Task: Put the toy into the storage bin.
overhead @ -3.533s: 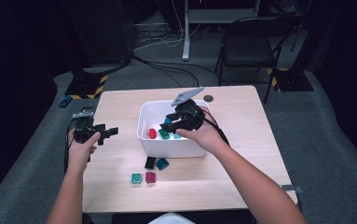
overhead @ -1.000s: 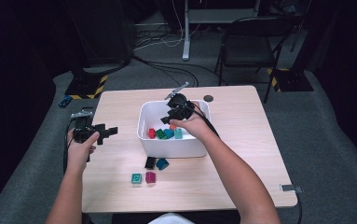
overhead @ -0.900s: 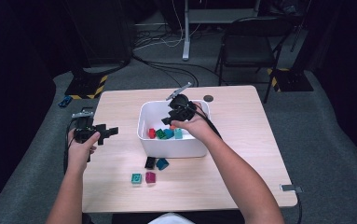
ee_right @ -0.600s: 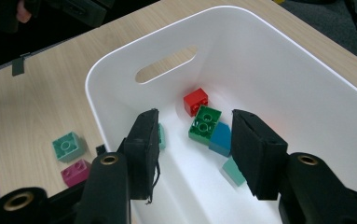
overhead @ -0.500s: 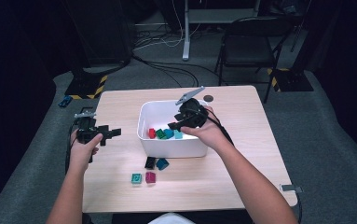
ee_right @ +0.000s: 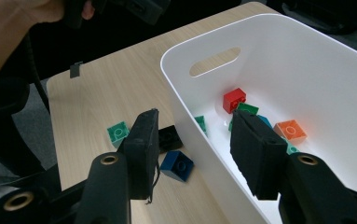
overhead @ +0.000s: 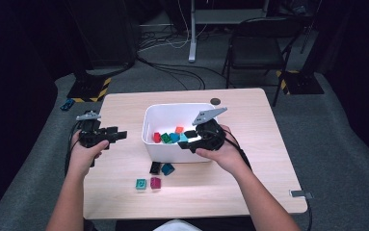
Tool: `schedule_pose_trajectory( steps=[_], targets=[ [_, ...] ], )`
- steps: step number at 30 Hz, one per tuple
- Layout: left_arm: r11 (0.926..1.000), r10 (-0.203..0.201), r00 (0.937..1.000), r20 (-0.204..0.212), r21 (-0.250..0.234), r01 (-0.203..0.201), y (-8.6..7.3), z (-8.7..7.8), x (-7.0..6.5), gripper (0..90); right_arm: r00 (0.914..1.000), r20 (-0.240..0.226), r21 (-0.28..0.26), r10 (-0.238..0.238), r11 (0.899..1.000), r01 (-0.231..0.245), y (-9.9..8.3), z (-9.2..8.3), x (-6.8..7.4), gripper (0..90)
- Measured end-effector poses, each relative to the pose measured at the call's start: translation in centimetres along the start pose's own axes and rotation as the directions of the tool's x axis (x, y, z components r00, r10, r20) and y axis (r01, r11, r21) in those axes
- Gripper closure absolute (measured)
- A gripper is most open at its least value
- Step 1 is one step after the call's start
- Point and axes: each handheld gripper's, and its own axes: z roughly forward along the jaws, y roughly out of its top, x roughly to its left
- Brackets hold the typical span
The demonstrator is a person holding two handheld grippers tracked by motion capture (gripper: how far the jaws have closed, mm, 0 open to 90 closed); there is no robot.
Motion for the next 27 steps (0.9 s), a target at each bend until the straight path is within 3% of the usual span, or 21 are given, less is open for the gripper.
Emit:
schedule_pose_trajectory(
  steps=[4,7,12,14,22,23,26,27],
  targets=[
    [0.9998,0.02,0.9998,-0.01,0.009,-0.02,0.6,-0.5,-0.4,45.8,1.0,0.003,-0.008,-0.004,1.0,0.004,-1.1,0.0,0.9,51.8],
    [0.9977,0.067,0.9962,-0.056,0.017,-0.066,0.4,-1.1,-1.0,43.4,0.9996,-0.015,-0.004,-0.024,1.0,0.024,-2.0,0.2,1.6,51.8],
    [0.9976,0.068,0.9977,-0.009,-0.013,-0.068,-1.2,-2.0,-1.3,44.7,0.9973,-0.066,0.035,-0.033,0.999,0.036,-4.0,0.9,2.5,51.8],
    [0.9961,0.088,0.9961,0.003,-0.007,-0.088,-1.9,-2.2,-1.6,44.3,0.9961,-0.081,0.031,-0.033,0.999,0.036,-4.8,1.1,2.6,51.8],
    [0.9912,0.132,0.9906,0.036,-0.01,-0.132,-4.7,-2.3,-2.4,40.2,0.999,-0.044,0.03,-0.009,0.999,0.01,-7.5,1.7,2.9,51.8],
    [0.9918,0.128,0.9909,0.042,-0.004,-0.128,-5.0,-2.3,-2.5,40.8,0.9992,-0.038,0.029,-0.009,1.0,0.01,-7.8,1.8,2.9,51.8],
    [0.9847,0.169,0.9852,0.026,0.038,-0.17,-6.0,-1.8,-2.7,43.4,0.9995,-0.03,0.026,-0.013,1.0,0.014,-8.5,2.2,3.0,51.8],
    [0.9826,0.178,0.9832,0.04,0.045,-0.18,-6.4,-1.6,-2.8,43.6,0.9997,-0.022,0.024,-0.012,1.0,0.012,-8.7,2.3,3.1,51.8]
  ],
)
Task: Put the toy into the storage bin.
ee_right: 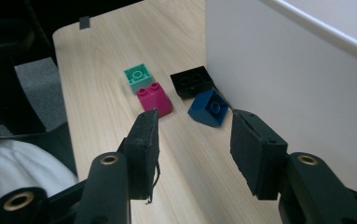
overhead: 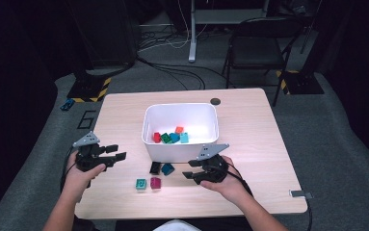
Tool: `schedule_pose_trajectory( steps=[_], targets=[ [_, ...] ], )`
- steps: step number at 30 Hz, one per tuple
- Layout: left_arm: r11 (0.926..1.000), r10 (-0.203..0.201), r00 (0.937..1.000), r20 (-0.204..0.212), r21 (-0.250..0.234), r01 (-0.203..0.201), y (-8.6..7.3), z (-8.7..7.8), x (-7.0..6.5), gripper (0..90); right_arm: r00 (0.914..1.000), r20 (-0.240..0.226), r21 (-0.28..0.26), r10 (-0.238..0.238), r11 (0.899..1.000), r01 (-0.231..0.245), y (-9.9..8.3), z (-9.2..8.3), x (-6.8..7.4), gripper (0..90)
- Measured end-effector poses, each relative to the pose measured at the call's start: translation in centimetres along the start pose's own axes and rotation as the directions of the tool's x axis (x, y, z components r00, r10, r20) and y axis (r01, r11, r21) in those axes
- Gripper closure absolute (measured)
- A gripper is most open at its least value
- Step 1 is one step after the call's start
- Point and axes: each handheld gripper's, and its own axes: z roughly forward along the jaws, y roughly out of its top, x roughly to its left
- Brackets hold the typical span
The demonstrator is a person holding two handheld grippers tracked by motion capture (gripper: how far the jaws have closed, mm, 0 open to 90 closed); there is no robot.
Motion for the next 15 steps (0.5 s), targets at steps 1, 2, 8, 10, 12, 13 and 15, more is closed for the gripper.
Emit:
schedule_pose_trajectory(
  steps=[1,2,8,10,12,13,15],
  targets=[
    [0.9995,0.028,0.9996,0.011,0.012,-0.028,-0.3,0.2,-0.1,43.8,1.0,0.0,0.001,0.002,1.0,-0.002,-0.2,0.1,0.0,51.8],
    [0.9984,0.049,0.9986,0.021,0.028,-0.049,-0.7,0.5,-0.3,43.8,1.0,-0.001,-0.002,-0.006,1.0,0.006,-0.3,0.2,0.0,51.8],
    [0.9896,0.122,0.9842,0.129,0.06,-0.13,-2.3,1.7,-1.6,40.7,0.9994,0.015,0.008,-0.032,0.999,0.032,-0.9,1.1,0.6,51.8],
    [0.9885,0.128,0.9792,0.157,0.06,-0.139,-2.7,2.1,-1.9,40.2,0.9996,0.017,0.012,-0.021,1.0,0.02,-1.1,1.3,0.8,51.8],
    [0.9854,0.143,0.9764,0.162,0.068,-0.156,-3.0,2.6,-2.1,39.8,0.9995,0.013,0.02,-0.03,0.999,0.03,-1.4,1.5,0.8,51.8],
    [0.9855,0.14,0.9758,0.168,0.072,-0.154,-3.3,2.9,-2.2,39.7,0.9996,0.012,0.02,-0.026,0.999,0.026,-1.5,1.6,0.8,51.8],
    [0.9841,0.134,0.9768,0.167,0.094,-0.151,-3.6,3.4,-2.3,39.8,0.9996,0.016,0.022,-0.023,0.999,0.023,-1.7,1.8,0.9,51.8]
  ],
)
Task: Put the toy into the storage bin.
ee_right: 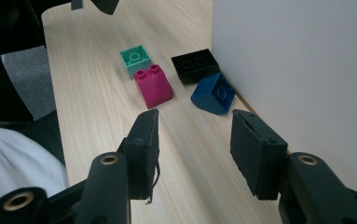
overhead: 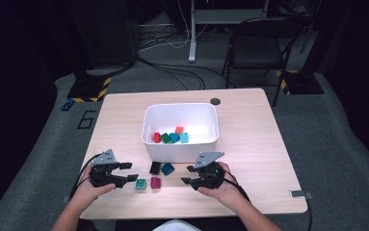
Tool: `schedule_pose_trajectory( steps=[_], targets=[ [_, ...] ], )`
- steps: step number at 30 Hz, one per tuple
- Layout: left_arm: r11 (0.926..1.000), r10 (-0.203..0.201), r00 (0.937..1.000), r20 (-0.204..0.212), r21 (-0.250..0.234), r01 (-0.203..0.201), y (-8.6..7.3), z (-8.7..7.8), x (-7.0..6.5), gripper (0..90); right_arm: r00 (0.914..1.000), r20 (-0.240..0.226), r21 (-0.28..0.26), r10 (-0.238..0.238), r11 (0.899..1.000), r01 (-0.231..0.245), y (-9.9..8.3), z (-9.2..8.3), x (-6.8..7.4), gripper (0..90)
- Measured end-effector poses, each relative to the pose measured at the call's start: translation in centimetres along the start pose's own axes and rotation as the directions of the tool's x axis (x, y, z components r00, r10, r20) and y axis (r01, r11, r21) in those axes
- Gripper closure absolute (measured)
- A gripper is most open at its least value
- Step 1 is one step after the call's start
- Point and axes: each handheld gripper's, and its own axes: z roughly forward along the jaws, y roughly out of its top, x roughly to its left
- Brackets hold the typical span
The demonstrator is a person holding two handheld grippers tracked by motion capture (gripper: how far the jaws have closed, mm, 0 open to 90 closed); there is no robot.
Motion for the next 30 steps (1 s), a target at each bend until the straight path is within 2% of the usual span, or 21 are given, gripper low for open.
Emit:
schedule_pose_trajectory(
  steps=[1,2,6,8,12,15,18,22,24,30],
  targets=[
    [0.9999,0.008,1.0,0.0,0.007,-0.008,-0.1,0.2,0.0,40.0,0.9999,0.0,0.005,-0.014,1.0,0.014,-0.1,0.0,0.0,51.8],
    [1.0,0.003,1.0,0.005,0.003,-0.003,-0.3,0.5,0.0,40.3,0.9999,-0.001,0.011,-0.011,1.0,0.011,-0.2,0.1,0.0,51.8],
    [0.9996,0.027,0.9994,0.021,0.004,-0.027,-0.8,1.2,-0.1,40.0,1.0,0.006,0.02,-0.003,1.0,0.003,-0.6,0.3,0.1,51.8],
    [0.9981,0.054,0.9979,0.036,0.028,-0.055,-0.9,1.6,-0.3,38.5,1.0,0.005,0.023,0.005,1.0,-0.005,-0.7,0.3,0.1,51.8],
    [0.9964,0.068,0.9957,0.064,0.046,-0.071,-1.1,2.4,-0.3,36.2,0.9999,0.005,0.019,0.015,1.0,-0.015,-0.7,0.3,0.0,51.8],
    [0.9948,0.077,0.9952,0.059,0.062,-0.081,-1.2,3.0,-0.2,36.2,0.999,0.01,0.014,0.045,0.999,-0.045,-0.7,0.2,0.1,51.8],
    [0.9922,0.086,0.9943,0.063,0.085,-0.091,-1.5,3.4,-0.1,36.4,0.9992,0.015,0.019,0.037,0.999,-0.037,-0.8,0.0,0.2,51.8],
    [0.9851,0.116,0.9912,0.065,0.12,-0.123,-1.6,3.8,-0.3,37.8,0.9985,0.025,0.024,0.049,0.998,-0.05,-1.1,-0.4,0.3,51.8],
    [0.9851,0.111,0.9917,0.065,0.125,-0.119,-1.7,4.0,-0.3,39.3,0.9983,0.028,0.02,0.051,0.998,-0.052,-1.4,-0.4,0.2,51.7],
    [0.9773,0.112,0.9916,0.065,0.174,-0.121,-1.9,4.8,-0.2,45.2,0.9974,0.04,0.022,0.061,0.998,-0.061,-2.2,0.2,-0.3,51.7]
  ],
)
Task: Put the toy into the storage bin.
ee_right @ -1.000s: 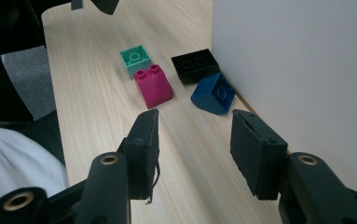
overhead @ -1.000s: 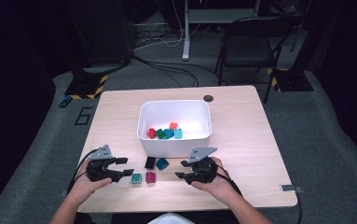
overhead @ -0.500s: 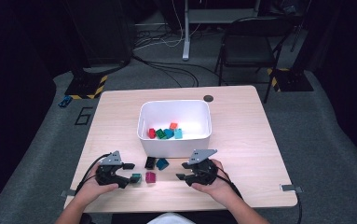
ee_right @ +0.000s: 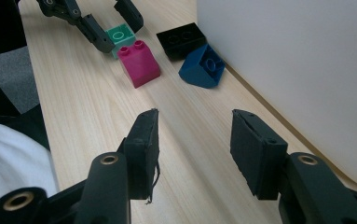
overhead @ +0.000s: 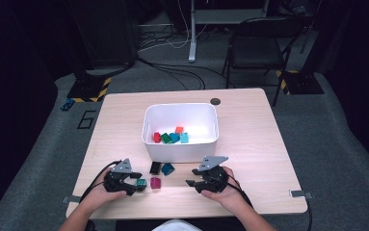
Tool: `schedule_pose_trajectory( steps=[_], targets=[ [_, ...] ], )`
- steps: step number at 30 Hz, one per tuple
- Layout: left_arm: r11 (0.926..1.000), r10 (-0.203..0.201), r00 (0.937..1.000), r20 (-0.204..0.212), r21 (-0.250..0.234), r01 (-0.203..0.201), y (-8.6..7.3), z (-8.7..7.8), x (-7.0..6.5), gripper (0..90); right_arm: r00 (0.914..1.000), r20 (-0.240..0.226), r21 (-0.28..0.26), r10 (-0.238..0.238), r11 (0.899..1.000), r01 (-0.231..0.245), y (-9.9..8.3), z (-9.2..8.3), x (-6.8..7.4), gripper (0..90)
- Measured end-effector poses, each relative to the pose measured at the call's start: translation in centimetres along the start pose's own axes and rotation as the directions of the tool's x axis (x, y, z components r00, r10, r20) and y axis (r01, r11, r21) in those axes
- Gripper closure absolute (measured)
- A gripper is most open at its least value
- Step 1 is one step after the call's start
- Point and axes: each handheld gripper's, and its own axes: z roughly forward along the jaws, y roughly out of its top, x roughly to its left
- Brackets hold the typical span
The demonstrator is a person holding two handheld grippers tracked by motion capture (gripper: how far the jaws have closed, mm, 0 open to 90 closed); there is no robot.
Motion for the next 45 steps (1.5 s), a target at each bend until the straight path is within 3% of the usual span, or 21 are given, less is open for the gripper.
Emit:
schedule_pose_trajectory(
  steps=[3,9,13,16,21,29,42,45],
  targets=[
    [0.9999,0.003,1.0,0.0,0.015,-0.003,0.0,0.3,0.0,50.2,0.9999,0.012,0.014,-0.012,1.0,0.012,-0.4,0.4,-0.1,51.7],
    [0.9998,-0.002,0.9999,-0.01,0.019,0.003,0.0,0.1,0.0,51.6,0.9996,0.021,0.048,-0.021,0.999,0.02,-1.3,1.6,0.1,51.6],
    [0.9998,-0.021,0.9995,-0.026,0.005,0.021,0.0,-0.3,0.3,52.0,0.9981,0.019,0.058,-0.059,0.997,0.057,-1.3,2.1,0.5,51.6],
    [0.9986,-0.048,0.998,-0.041,-0.025,0.047,0.0,-0.8,0.6,52.1,0.9987,0.02,0.06,-0.046,0.997,0.045,-1.4,2.2,0.8,51.6],
    [0.9906,-0.103,0.9924,-0.066,-0.097,0.097,0.4,-2.3,0.7,52.3,0.9997,0.021,0.038,-0.009,0.999,0.008,-1.3,1.9,0.5,51.6],
    [0.9814,-0.134,0.9861,-0.098,-0.151,0.119,2.4,-4.9,0.5,52.4,0.9978,0.049,0.018,0.045,0.999,-0.045,-1.4,1.3,-0.1,51.5],
    [0.9744,-0.129,0.9847,-0.118,-0.2,0.103,7.2,-8.8,0.1,52.5,0.9961,0.063,0.013,0.062,0.998,-0.063,-1.6,1.0,-0.6,50.6],
    [0.973,-0.134,0.9856,-0.104,-0.202,0.111,8.1,-9.5,0.2,52.6,0.996,0.066,0.013,0.06,0.998,-0.061,-1.6,1.1,-0.7,50.6]
  ],
)
